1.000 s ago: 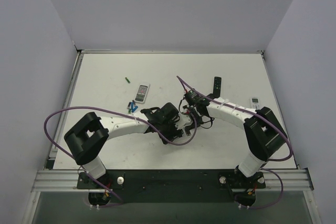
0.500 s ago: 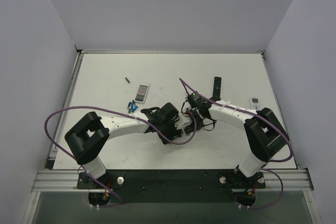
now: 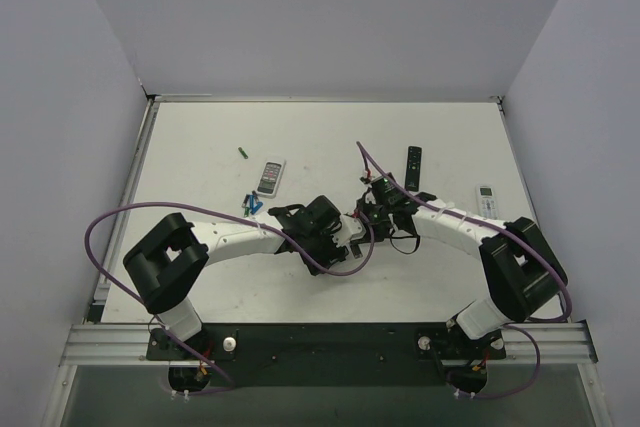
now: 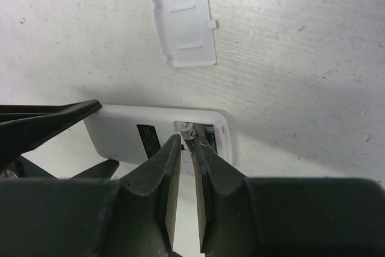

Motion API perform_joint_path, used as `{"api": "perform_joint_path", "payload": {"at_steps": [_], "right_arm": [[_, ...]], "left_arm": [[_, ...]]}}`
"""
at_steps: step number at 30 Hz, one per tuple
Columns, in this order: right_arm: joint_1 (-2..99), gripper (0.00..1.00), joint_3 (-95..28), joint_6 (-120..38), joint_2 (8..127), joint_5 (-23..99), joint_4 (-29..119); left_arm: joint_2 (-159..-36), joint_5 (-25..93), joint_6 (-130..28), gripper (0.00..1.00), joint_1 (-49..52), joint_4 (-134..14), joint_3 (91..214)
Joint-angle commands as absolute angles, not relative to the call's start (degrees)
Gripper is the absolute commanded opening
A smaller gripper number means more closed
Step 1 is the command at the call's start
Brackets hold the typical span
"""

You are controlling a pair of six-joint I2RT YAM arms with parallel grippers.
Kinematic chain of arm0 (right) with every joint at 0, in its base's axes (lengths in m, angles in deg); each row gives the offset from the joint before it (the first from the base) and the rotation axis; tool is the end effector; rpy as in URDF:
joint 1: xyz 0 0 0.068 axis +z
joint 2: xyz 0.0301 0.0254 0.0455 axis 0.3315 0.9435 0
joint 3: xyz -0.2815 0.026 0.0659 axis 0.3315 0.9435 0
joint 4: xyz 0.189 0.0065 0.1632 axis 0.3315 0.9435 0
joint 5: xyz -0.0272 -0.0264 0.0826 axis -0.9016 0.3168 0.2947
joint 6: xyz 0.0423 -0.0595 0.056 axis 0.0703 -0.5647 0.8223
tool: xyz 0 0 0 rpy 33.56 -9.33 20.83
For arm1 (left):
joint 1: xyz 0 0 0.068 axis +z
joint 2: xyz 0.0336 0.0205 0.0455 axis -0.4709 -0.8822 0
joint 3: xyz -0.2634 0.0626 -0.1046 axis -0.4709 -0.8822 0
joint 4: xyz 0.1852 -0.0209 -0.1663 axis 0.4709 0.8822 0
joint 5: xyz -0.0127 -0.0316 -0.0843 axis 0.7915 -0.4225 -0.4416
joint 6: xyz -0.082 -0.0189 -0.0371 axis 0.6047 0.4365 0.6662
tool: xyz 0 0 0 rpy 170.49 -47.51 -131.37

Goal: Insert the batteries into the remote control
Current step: Load the battery into the remote control.

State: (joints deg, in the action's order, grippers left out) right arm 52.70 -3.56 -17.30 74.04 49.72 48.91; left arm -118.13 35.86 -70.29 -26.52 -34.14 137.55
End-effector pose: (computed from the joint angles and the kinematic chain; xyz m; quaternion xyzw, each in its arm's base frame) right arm 0.2569 0.2013 0.1734 -0.0846 0.9142 0.3237 0.2287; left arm 0.1906 -0.2836 0.1559 0.5150 0.8224 -0.1417 0.1960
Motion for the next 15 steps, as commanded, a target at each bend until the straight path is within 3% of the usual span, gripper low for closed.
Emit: {"api": "perform_joint_path", "payload": {"at_steps": [1, 15], "right_arm": [[52.5, 0.12, -3.9, -17.1, 74.3, 51.6, 45.6], [52.6, 0.08, -4.0, -18.8, 78.1, 51.3, 49.4]], "left_arm": [[-118.1, 37.0, -70.5, 0.36, -26.4, -33.0, 137.6], [-117.9, 37.0, -70.2, 0.36, -26.4, -32.9, 137.6]]}}
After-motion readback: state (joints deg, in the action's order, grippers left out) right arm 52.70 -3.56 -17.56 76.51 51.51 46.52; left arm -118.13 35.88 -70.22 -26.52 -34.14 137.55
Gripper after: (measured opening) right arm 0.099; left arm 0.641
